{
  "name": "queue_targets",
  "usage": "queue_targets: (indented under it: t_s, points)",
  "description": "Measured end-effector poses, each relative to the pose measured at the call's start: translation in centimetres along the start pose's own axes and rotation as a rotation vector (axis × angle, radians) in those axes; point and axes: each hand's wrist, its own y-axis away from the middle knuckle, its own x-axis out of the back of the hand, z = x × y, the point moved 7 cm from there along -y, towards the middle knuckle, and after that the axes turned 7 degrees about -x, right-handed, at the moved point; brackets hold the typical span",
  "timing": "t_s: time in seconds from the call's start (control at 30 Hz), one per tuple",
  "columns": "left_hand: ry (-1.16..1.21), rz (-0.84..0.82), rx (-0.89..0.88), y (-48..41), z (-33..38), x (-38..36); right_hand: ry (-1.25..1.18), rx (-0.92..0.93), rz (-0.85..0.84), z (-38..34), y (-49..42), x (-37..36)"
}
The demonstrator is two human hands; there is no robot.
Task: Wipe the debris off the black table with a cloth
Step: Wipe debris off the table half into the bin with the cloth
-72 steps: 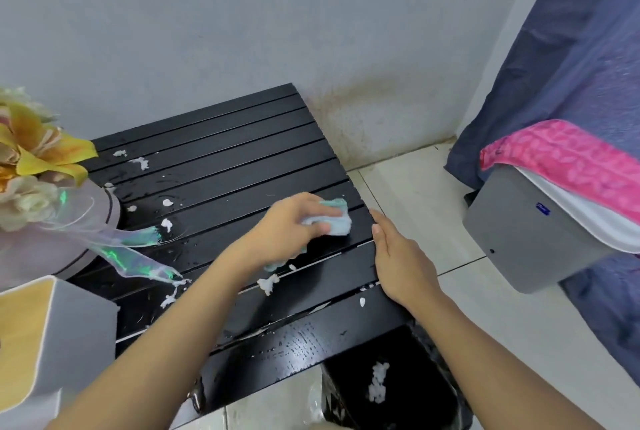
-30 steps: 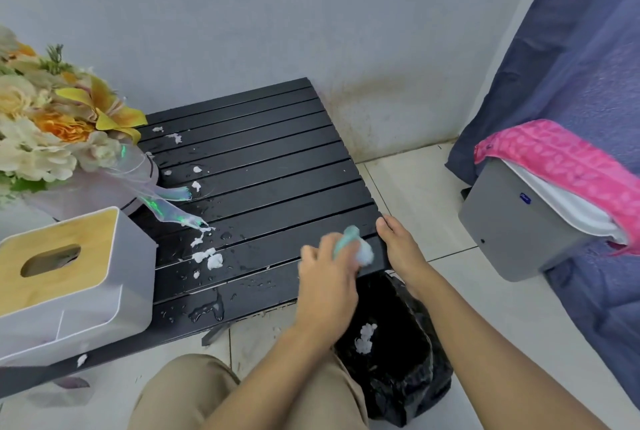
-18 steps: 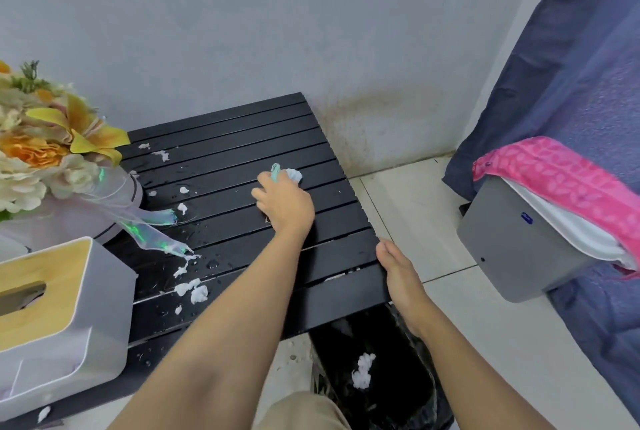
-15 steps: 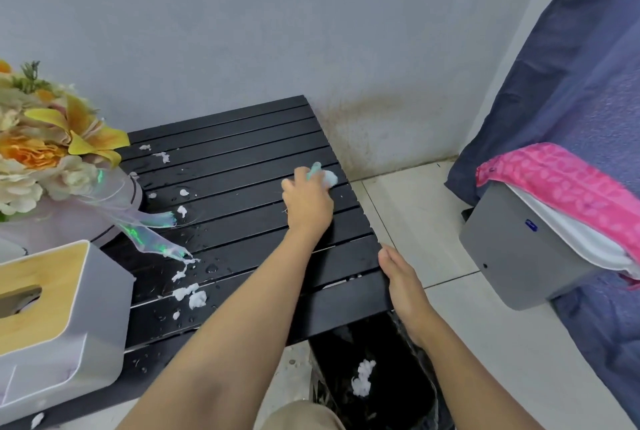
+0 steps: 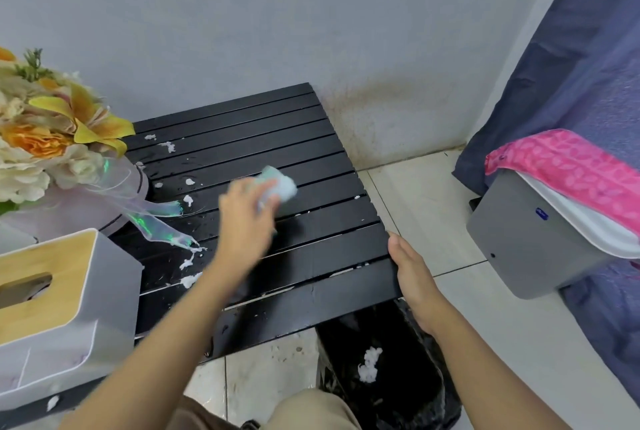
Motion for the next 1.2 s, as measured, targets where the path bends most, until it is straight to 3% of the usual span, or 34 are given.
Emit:
queue_targets:
  t_s: [0.1, 0.17, 0.27, 0.43, 0.53, 0.63, 0.77, 0.83, 0.9, 0.97, 1.07, 1.2]
  points:
    - [-0.272, 0.072, 0.403, -3.8, -7.9, 1.0, 0.002, -0.003, 0.010, 0.0, 0.0, 0.1]
    - [-0.380, 0.051, 0.501, -4.1, -9.9, 0.7, 0.015, -0.007, 0.023, -0.1, 0.1, 0.0]
    - [-0.399, -0.011, 0.335, -3.3, -7.5, -1.4, 0.001, -0.020, 0.033, -0.3, 0.2, -0.1]
    - [-0.172, -0.129, -0.076, 4.8, 2.8, -4.7, 0.015, -0.024, 0.059, -0.4, 0.4, 0.0]
    - [0.003, -0.325, -0.254, 10.0, 8.4, -5.9, 0.033, -0.034, 0.061, -0.4, 0.2, 0.0]
    - [0.240, -0.488, -0.244, 11.7, 10.0, -5.7, 0.050, -0.036, 0.070, -0.4, 0.2, 0.1]
    - [0.155, -0.278, -0.049, 9.5, 8.2, -4.8, 0.048, -0.036, 0.046, -0.8, 0.8, -0.2]
    - [0.081, -0.411, -0.195, 9.7, 9.2, -5.7, 0.120, -0.081, 0.032, -1.0, 0.7, 0.1]
    - [0.183, -0.532, -0.232, 9.7, 9.1, -5.6, 0.195, -0.152, 0.015, -1.9, 0.2, 0.6]
    - [0.262, -0.426, -0.143, 8.3, 7.0, -3.7, 0.263, -0.167, 0.066, -4.0, -1.1, 1.1]
    - [0.155, -0.124, 0.066, 5.2, 1.2, -1.3, 0.250, -0.139, 0.157, -7.4, -3.5, 0.1]
    - [-0.130, -0.024, 0.245, 3.3, -3.4, -0.7, 0.233, -0.155, 0.223, -8.0, -6.0, -2.5]
